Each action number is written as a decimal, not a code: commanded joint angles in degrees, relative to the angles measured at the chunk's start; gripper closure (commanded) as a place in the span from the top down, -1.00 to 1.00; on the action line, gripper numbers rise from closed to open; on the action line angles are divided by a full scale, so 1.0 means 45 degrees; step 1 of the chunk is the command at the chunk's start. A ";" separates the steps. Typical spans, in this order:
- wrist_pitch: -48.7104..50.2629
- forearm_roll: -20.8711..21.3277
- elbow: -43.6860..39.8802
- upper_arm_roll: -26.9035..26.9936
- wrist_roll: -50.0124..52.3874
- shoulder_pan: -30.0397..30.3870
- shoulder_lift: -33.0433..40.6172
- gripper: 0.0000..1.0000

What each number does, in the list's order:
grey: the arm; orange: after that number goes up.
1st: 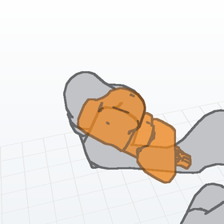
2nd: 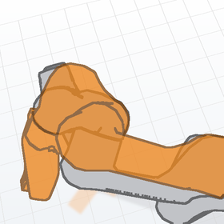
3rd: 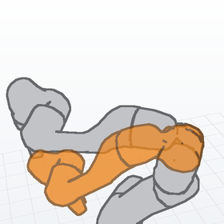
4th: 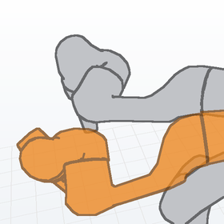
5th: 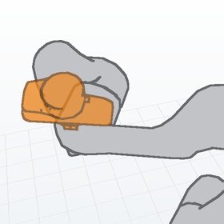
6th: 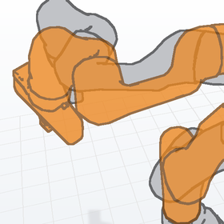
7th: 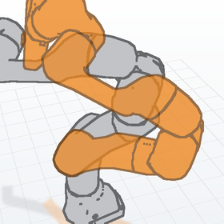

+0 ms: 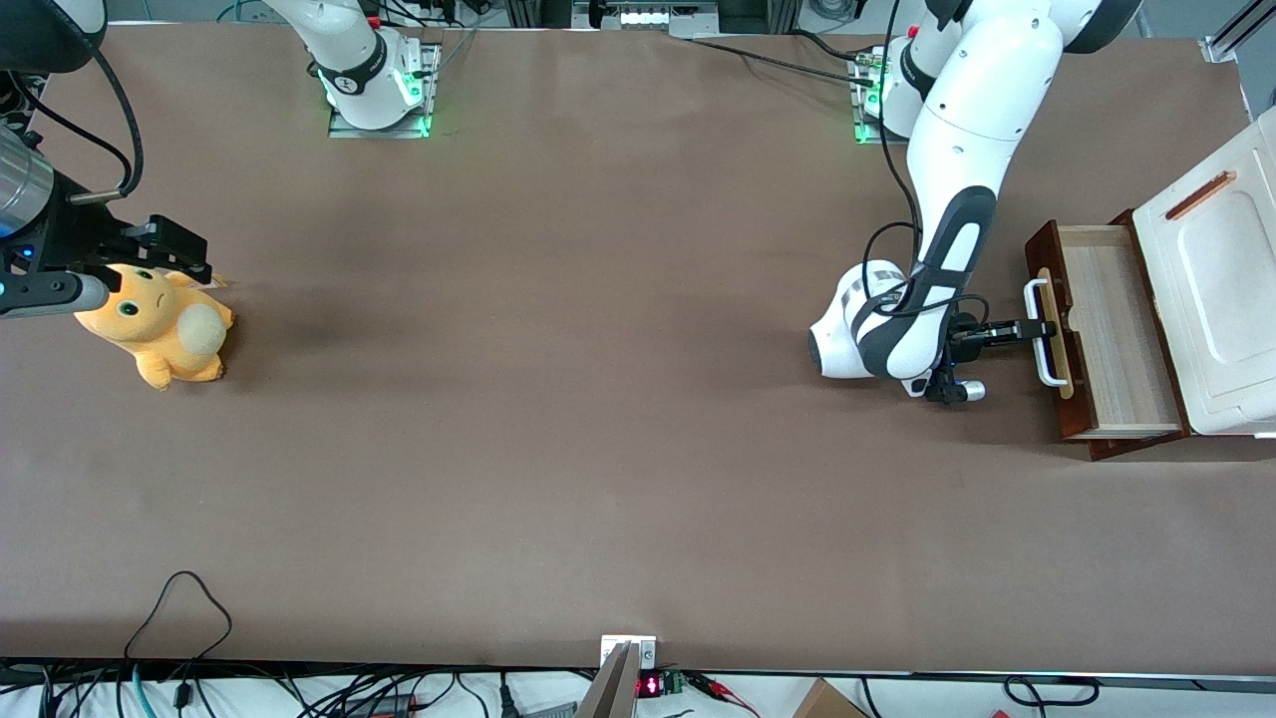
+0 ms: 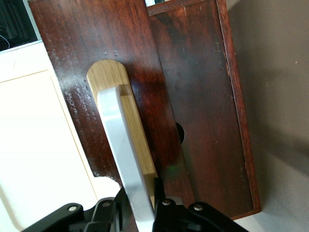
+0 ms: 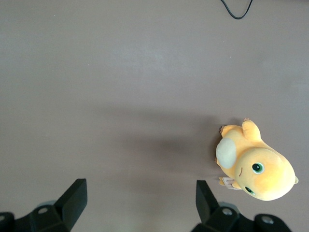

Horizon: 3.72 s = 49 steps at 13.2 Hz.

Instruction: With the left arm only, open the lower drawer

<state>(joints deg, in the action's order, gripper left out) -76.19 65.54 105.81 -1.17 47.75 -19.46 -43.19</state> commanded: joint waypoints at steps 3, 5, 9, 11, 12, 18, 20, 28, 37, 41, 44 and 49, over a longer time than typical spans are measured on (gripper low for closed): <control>0.0251 -0.0541 -0.0192 -0.0013 -0.0240 -0.0422 -0.0109 -0.65; 0.0251 -0.0541 -0.0173 -0.0013 -0.0240 -0.0402 -0.0109 -0.63; 0.0251 -0.0521 -0.0173 -0.0013 -0.0376 -0.0363 -0.0264 0.52; 0.0251 -0.0521 -0.0173 -0.0013 -0.0298 -0.0324 -0.0284 1.00; 0.0251 -0.0521 -0.0173 -0.0013 -0.0279 -0.0285 -0.0284 1.00; 0.0251 -0.0618 -0.0386 0.0065 -0.0512 -0.0285 -0.0148 1.00; 0.0193 -0.0930 -0.0543 0.0105 -0.0861 -0.0285 -0.0089 1.00; -0.1151 -0.5202 -0.3061 0.1372 -0.3205 -0.0480 0.1450 1.00; -0.2737 -1.0593 -0.4445 0.2839 -0.7953 0.0943 0.4968 1.00; -0.2718 -1.3215 -0.4684 0.2820 -0.8890 0.1745 0.6528 1.00; -0.3143 -1.5221 -0.5113 0.2353 -0.8892 0.2331 0.6825 1.00; -0.3675 -1.2887 -0.5114 -0.1061 -0.9124 0.4143 0.7136 1.00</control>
<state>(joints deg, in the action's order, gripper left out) -94.03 4.50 83.36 -0.37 8.78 -6.25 -12.06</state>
